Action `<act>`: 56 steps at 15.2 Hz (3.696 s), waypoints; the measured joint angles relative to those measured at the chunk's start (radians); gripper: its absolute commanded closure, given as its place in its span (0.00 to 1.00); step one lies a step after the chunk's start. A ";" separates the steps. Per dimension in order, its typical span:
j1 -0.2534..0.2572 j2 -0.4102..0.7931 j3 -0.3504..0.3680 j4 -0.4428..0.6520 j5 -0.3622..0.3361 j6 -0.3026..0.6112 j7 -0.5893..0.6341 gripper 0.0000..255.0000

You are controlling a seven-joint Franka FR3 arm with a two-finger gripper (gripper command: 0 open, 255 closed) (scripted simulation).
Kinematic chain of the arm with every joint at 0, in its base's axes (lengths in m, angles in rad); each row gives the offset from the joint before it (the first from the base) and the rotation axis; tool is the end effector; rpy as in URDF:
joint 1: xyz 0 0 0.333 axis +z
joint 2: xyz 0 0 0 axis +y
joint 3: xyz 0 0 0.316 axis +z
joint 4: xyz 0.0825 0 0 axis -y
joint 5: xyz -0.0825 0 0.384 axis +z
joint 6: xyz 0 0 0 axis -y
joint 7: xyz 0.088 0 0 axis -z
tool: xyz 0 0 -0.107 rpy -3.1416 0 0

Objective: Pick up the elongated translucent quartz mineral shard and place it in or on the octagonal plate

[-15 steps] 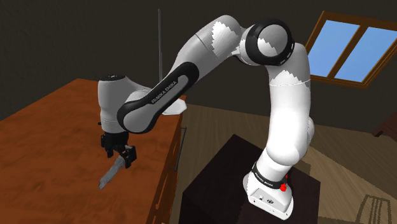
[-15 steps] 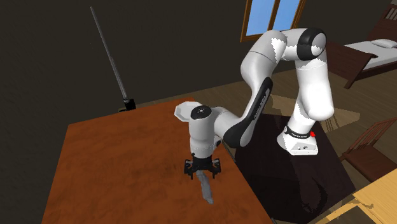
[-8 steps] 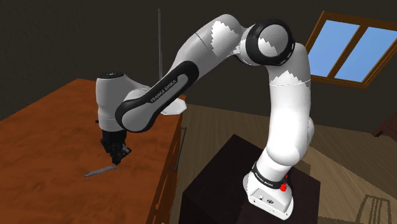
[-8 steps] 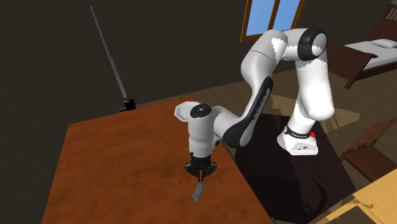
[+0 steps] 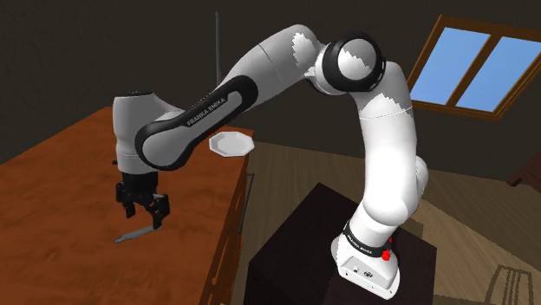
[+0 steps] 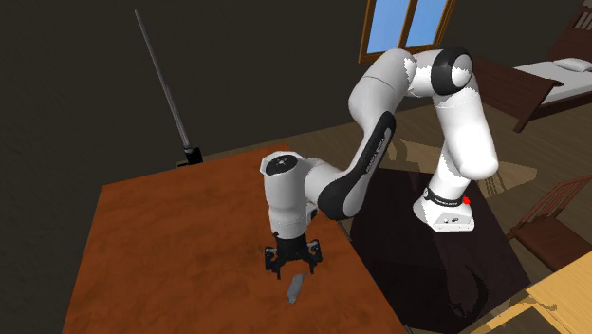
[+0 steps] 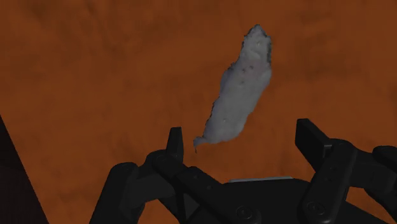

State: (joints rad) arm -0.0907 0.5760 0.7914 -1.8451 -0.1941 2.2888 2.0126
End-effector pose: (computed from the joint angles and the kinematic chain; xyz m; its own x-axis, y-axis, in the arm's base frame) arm 0.5196 0.3782 0.2970 0.2737 -0.9303 -0.2444 -0.9539 -0.2951 0.0551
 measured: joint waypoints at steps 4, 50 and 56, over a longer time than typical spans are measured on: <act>0.029 0.115 0.041 0.177 0.032 -0.138 -0.109 0.00; 0.021 0.042 0.101 0.266 0.086 -0.289 -0.094 1.00; -0.099 -0.020 0.123 0.199 0.125 -0.306 -0.181 1.00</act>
State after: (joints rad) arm -0.1895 0.5560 0.9146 -1.6461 -0.0687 1.9829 1.8321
